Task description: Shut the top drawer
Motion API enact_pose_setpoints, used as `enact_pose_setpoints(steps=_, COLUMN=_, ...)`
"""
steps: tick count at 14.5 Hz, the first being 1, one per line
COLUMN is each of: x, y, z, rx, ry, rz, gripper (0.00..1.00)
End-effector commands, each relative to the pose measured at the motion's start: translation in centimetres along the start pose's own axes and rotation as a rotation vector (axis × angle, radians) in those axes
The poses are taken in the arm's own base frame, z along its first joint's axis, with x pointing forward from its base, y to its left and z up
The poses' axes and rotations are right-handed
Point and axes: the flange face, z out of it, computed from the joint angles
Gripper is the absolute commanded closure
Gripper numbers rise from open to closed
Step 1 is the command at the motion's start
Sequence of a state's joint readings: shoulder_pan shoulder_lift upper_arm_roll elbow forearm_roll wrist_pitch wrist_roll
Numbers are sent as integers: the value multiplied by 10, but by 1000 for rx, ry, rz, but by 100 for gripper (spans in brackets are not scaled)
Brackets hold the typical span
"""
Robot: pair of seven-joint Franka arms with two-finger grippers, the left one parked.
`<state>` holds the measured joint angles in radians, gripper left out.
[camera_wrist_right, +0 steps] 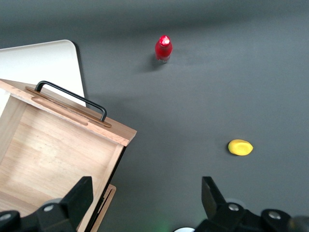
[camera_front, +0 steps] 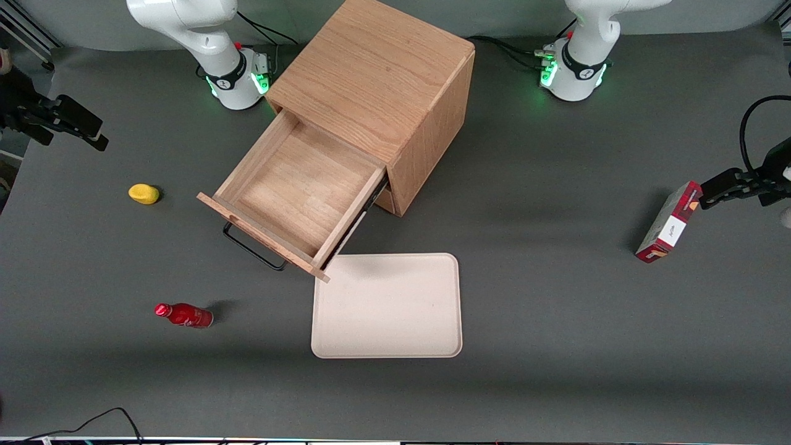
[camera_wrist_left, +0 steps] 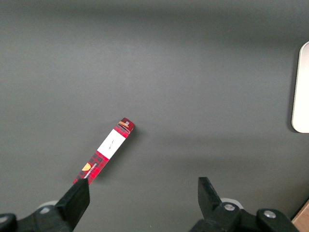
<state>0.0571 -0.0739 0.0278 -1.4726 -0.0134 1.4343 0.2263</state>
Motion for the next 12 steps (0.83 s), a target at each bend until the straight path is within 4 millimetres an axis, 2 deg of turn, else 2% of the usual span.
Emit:
enact_pose_setpoints(steps=1, x=23, y=-33, z=-7, rx=4, ry=3, rz=-39, gripper=0)
enact_pose_setpoints(steps=2, x=31, y=-54, z=-10, rx=16, ry=3, rz=-69, gripper=0)
enact_pose_setpoints(steps=4, x=52, y=-80, z=-13, rx=29, ry=28, rz=-97, gripper=0)
enact_pose_setpoints(steps=7, x=71, y=-126, z=2, rx=38, ry=45, rz=-93, gripper=0)
enact_pose_setpoints(steps=8, x=73, y=-133, z=2, rx=42, ry=56, rz=-97, gripper=0)
enact_pose_setpoints(steps=12, x=72, y=-129, z=-1, rx=49, ry=56, rz=-142, gripper=0)
